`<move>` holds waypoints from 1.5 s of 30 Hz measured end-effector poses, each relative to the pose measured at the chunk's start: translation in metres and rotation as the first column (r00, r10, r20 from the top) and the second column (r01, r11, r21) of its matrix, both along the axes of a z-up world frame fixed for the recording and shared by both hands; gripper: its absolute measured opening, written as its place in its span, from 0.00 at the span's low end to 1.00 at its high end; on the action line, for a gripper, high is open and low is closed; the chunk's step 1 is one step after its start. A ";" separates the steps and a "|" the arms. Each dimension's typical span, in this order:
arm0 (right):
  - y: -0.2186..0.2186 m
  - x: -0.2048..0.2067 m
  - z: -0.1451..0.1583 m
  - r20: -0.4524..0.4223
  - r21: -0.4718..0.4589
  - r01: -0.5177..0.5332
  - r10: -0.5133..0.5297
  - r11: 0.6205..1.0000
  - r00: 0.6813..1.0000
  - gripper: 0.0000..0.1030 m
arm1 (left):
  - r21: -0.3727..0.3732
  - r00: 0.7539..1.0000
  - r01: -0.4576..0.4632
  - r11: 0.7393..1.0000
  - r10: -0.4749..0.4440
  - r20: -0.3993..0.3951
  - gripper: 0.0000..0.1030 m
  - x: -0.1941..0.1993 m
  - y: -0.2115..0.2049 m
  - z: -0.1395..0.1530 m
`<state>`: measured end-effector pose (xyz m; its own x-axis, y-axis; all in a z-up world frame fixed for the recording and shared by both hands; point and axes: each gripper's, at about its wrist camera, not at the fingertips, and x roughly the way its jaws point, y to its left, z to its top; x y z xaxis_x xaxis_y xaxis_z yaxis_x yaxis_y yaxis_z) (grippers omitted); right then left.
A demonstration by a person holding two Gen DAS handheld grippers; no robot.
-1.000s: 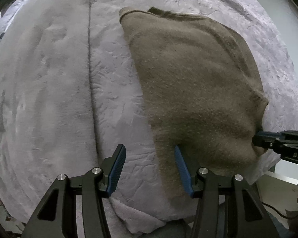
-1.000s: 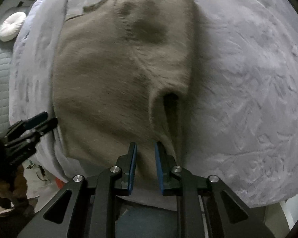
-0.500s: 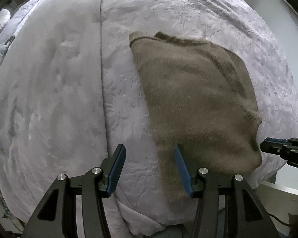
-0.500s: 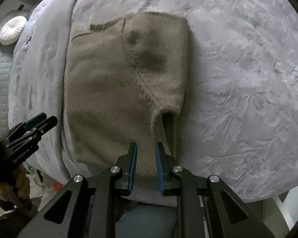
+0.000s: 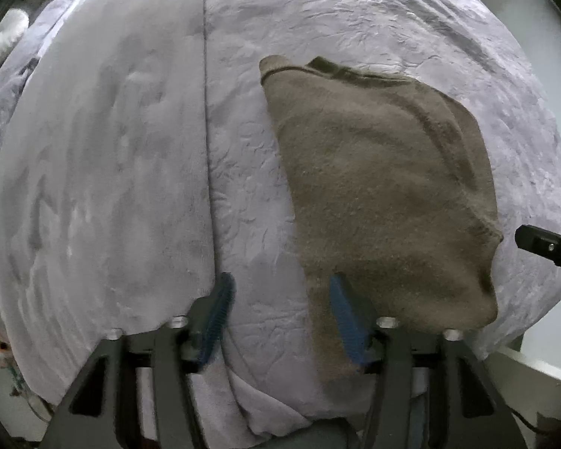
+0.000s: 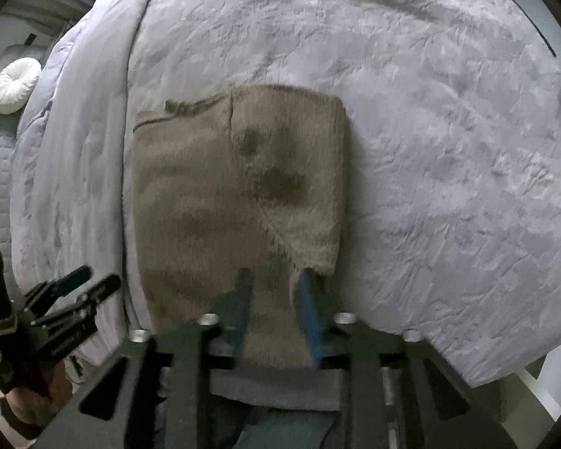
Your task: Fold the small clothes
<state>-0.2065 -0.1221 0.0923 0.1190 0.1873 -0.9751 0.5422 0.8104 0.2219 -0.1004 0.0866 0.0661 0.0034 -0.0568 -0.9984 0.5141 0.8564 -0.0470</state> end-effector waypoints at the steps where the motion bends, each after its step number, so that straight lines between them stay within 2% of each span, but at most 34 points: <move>1: 0.000 0.002 0.002 0.005 -0.009 -0.003 0.003 1.000 1.000 0.44 | -0.004 1.000 -0.018 1.000 0.018 0.017 0.89 0.001 0.002 0.003; 5: 0.001 0.010 0.010 0.014 -0.033 -0.018 0.019 0.999 1.000 0.47 | -0.008 0.998 -0.027 1.000 0.027 0.062 0.89 0.002 0.001 0.015; 7: 0.000 0.013 0.013 0.016 -0.045 -0.020 0.021 0.999 1.000 0.56 | -0.011 0.997 -0.039 0.999 0.040 0.072 0.89 0.005 0.001 0.019; 9: 0.001 0.017 0.017 0.026 -0.064 -0.021 0.023 0.998 0.999 0.72 | -0.023 0.995 -0.053 0.998 0.055 0.088 0.89 0.008 0.002 0.025; 11: 0.003 0.020 0.020 0.034 -0.083 -0.021 0.024 0.996 0.999 0.83 | -0.053 0.993 -0.068 0.996 0.073 0.096 0.89 0.011 0.003 0.032; 13: 0.005 0.024 0.024 0.036 -0.109 -0.024 0.028 0.994 0.999 0.84 | -0.081 0.993 -0.079 0.994 0.086 0.086 0.89 0.015 0.003 0.035; 15: 0.007 0.027 0.026 0.030 -0.141 -0.031 0.035 0.989 0.999 1.00 | -0.062 0.992 -0.077 0.995 0.082 0.091 0.89 0.016 0.000 0.036; 18: 0.008 0.031 0.028 0.037 -0.173 -0.034 0.041 0.984 0.998 1.00 | -0.034 0.990 -0.068 0.997 0.071 0.120 0.89 0.015 -0.005 0.039; 21: 0.007 0.033 0.032 0.039 -0.204 -0.025 0.034 0.979 0.999 1.00 | -0.036 0.988 -0.067 0.997 0.072 0.135 0.89 0.015 -0.007 0.042; 45: 0.004 0.038 0.037 0.015 -0.212 -0.014 0.018 0.977 1.000 1.00 | -0.006 0.989 -0.063 0.998 0.063 0.134 0.89 0.016 -0.017 0.046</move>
